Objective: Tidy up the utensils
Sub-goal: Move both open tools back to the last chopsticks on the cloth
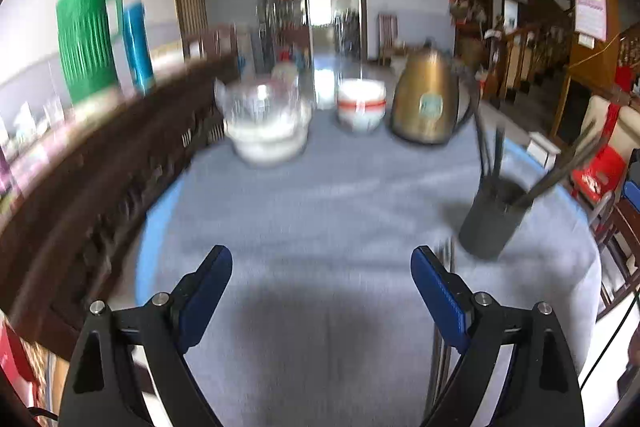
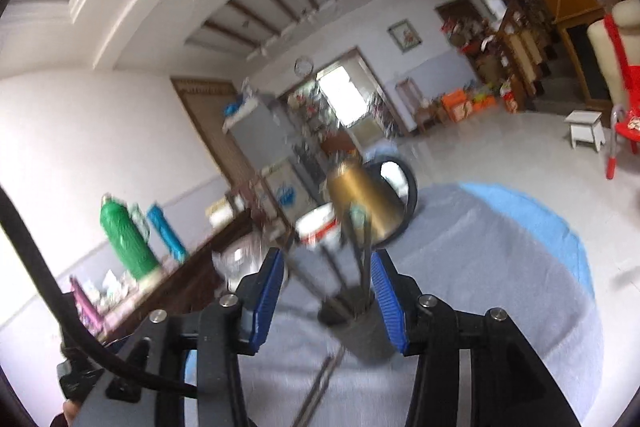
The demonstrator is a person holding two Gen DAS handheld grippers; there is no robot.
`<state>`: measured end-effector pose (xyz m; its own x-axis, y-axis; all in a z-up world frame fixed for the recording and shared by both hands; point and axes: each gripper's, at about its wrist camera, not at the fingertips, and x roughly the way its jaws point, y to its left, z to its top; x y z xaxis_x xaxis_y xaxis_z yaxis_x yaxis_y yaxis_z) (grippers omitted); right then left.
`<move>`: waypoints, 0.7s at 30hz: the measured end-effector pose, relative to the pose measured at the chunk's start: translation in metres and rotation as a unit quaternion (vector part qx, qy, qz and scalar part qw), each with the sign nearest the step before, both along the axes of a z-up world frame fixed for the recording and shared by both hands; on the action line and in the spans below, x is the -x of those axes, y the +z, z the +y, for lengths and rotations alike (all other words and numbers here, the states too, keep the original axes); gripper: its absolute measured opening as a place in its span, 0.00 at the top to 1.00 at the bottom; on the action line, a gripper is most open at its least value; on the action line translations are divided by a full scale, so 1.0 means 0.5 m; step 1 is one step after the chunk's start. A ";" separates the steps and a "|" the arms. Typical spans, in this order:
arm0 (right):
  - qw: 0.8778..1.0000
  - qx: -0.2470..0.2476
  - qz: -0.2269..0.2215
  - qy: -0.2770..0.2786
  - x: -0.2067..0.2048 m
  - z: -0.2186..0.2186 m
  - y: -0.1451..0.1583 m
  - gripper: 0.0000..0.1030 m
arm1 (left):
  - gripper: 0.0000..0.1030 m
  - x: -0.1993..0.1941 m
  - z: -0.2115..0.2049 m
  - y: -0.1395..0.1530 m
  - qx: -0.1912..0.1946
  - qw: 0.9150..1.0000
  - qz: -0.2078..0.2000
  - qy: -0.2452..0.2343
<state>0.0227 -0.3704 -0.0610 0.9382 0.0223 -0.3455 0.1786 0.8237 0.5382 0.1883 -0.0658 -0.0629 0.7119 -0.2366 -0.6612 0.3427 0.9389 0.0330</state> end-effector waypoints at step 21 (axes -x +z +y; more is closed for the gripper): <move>0.986 -0.004 0.147 0.076 -0.099 0.107 -0.181 0.52 | 0.12 0.005 -0.042 -0.132 -0.050 0.997 0.062 -0.017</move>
<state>0.0721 -0.3168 -0.1516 0.7827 0.1589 -0.6017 0.2032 0.8486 0.4884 0.1860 -0.0866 -0.1289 0.6152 -0.1878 -0.7657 0.3825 0.9203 0.0816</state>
